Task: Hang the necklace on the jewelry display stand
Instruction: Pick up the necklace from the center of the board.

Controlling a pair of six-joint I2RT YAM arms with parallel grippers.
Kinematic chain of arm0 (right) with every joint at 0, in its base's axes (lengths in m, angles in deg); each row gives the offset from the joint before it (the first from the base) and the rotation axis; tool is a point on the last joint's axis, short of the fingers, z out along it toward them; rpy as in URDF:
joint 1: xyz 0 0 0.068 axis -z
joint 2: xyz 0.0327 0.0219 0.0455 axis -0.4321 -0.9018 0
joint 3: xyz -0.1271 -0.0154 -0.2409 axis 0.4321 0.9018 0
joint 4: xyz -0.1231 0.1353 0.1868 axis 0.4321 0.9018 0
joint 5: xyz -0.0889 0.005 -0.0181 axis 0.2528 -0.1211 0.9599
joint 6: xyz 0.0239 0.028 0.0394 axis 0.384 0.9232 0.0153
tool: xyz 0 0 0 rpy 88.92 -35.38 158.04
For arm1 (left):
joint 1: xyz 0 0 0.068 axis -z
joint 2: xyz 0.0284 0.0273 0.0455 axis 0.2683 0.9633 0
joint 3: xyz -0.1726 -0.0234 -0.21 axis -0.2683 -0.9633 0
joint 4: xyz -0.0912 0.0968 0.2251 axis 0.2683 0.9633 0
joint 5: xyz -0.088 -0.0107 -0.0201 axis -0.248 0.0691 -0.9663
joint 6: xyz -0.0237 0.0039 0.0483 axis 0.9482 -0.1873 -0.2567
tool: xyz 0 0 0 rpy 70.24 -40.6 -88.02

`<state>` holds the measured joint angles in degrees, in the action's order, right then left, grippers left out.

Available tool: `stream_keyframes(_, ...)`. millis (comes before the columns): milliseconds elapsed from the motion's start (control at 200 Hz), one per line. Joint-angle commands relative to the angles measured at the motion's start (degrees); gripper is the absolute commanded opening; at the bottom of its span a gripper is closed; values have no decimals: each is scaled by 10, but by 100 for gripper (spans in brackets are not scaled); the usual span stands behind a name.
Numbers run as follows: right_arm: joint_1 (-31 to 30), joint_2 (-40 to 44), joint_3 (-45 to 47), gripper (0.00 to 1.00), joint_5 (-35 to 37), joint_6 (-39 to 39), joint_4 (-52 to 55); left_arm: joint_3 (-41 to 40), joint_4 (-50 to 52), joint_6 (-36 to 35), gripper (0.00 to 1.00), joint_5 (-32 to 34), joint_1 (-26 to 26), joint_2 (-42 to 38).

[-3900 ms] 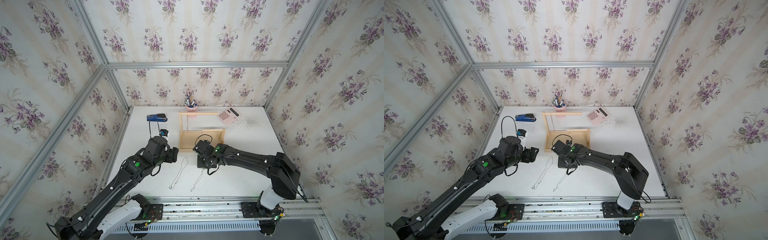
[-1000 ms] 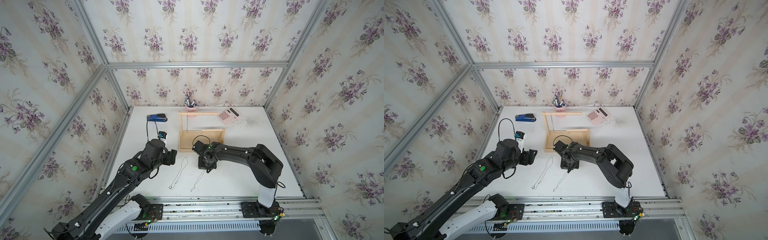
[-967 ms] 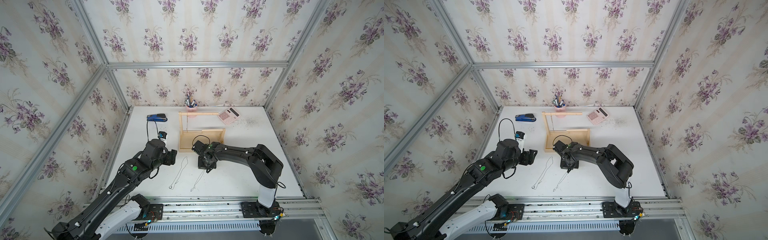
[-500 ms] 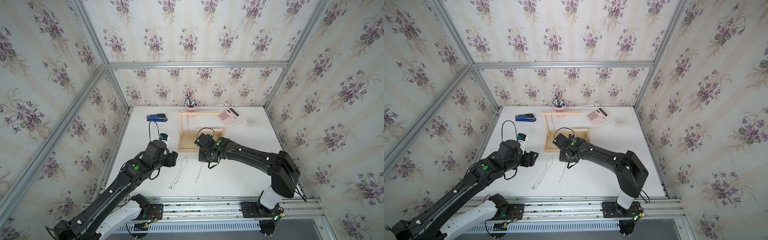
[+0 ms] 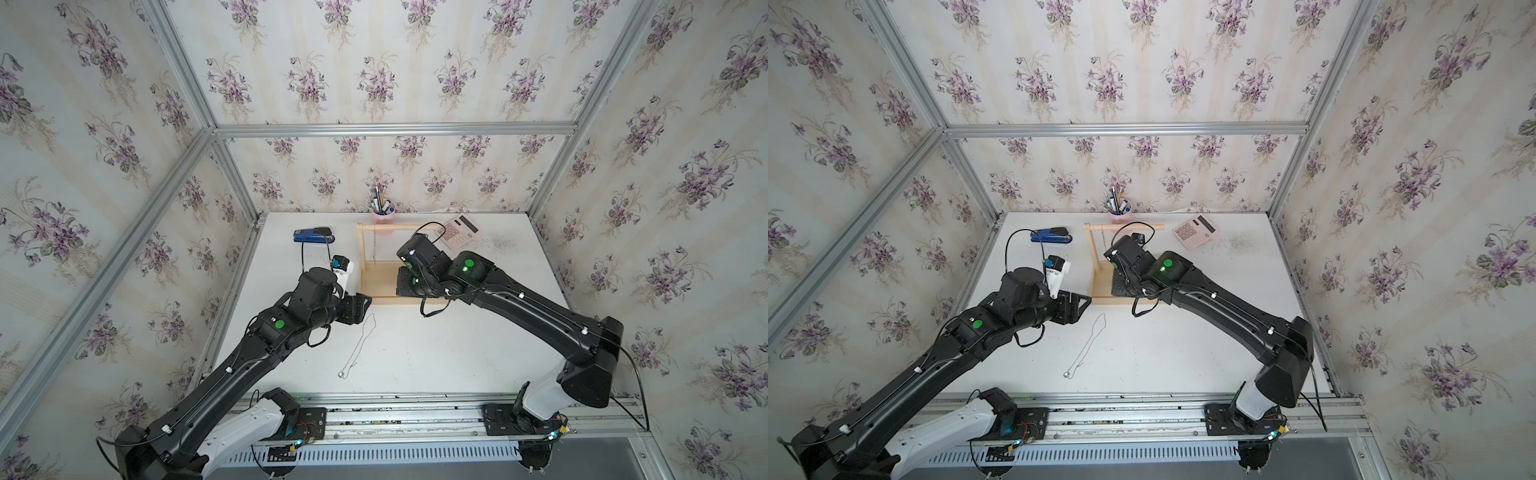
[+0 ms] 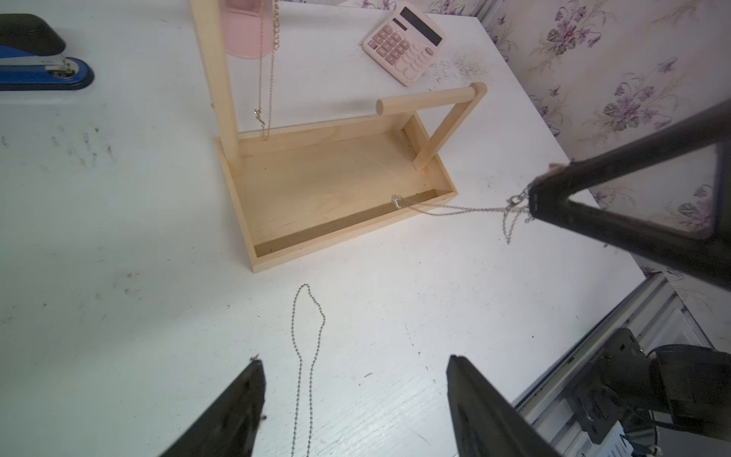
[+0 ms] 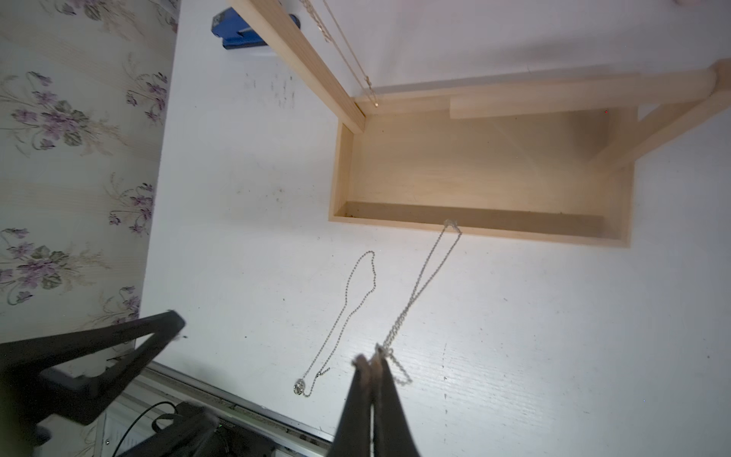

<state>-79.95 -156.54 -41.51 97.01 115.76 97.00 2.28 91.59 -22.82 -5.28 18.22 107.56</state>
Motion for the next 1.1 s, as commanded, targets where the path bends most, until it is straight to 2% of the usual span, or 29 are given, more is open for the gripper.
stream_keyframes(0, -1, 10, -38, 0, 14, -42, 37, 17, -62, -24, 73, -51, 0, 2)
stream_keyframes(280, -1, 25, -142, 0, 1, -92, 67, 83, -101, -60, 71, -107, 0, 5)
stream_keyframes(425, 0, 38, -158, 0, -31, -104, 63, 119, -103, -72, 67, -170, 0, 23)
stream_keyframes(580, -1, 51, -160, 0, -47, -113, 51, 145, -116, -80, 66, -235, -1, 45)
stream_keyframes(709, 0, 61, -160, 0, -64, -117, 36, 164, -117, -86, 63, -243, 0, 63)
stream_keyframes(844, 0, 65, -164, 0, -63, -124, 32, 175, -122, -88, 50, -260, 0, 79)
stream_keyframes(1099, 1, 72, -167, 0, -73, -128, 16, 200, -122, -101, 50, -283, 10, 105)
